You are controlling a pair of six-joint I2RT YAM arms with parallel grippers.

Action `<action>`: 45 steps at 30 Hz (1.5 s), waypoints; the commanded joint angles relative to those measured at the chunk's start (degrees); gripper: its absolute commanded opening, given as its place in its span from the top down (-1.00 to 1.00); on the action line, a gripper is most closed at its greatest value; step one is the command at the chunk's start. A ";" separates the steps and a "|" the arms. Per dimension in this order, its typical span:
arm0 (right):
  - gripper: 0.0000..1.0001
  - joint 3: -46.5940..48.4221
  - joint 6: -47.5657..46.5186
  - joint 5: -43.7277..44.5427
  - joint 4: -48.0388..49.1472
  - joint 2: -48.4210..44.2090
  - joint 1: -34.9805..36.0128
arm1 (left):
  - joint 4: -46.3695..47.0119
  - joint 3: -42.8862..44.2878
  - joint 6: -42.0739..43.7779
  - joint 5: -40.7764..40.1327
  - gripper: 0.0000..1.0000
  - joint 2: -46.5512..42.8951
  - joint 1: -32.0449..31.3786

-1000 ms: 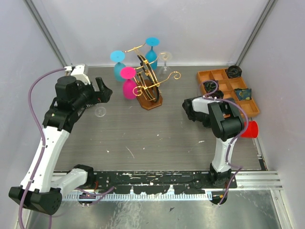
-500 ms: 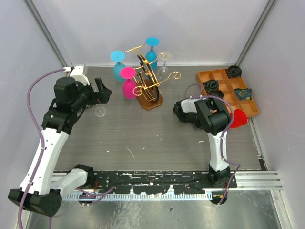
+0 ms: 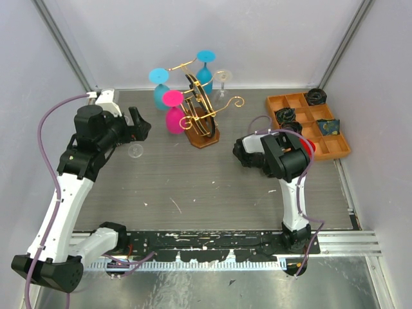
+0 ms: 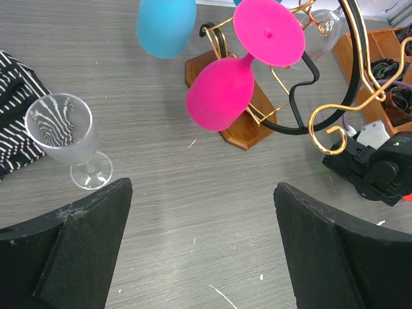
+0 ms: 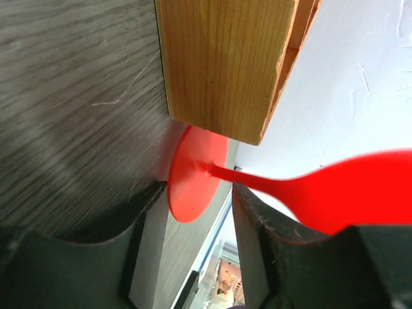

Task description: Take the wine glass off the wine glass rack

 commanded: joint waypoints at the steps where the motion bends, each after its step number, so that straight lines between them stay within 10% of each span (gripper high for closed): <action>1: -0.06 1.32 5.54 -11.19 7.98 2.86 1.96 | 0.67 -0.96 0.59 -0.37 -0.96 -0.65 -0.27; 25: -0.13 -0.22 4.83 -13.00 10.21 -9.07 7.26 | 0.17 -1.43 1.15 -1.78 -0.96 -1.81 -0.50; 33: -0.66 -0.52 -6.07 -11.91 7.59 -17.91 0.68 | 0.01 -0.94 0.89 -1.74 -0.96 -0.97 -0.56; 45: -0.78 -4.71 -21.03 -13.48 16.43 -27.89 -13.97 | -0.38 -0.66 0.59 -1.43 -0.96 -0.19 -0.87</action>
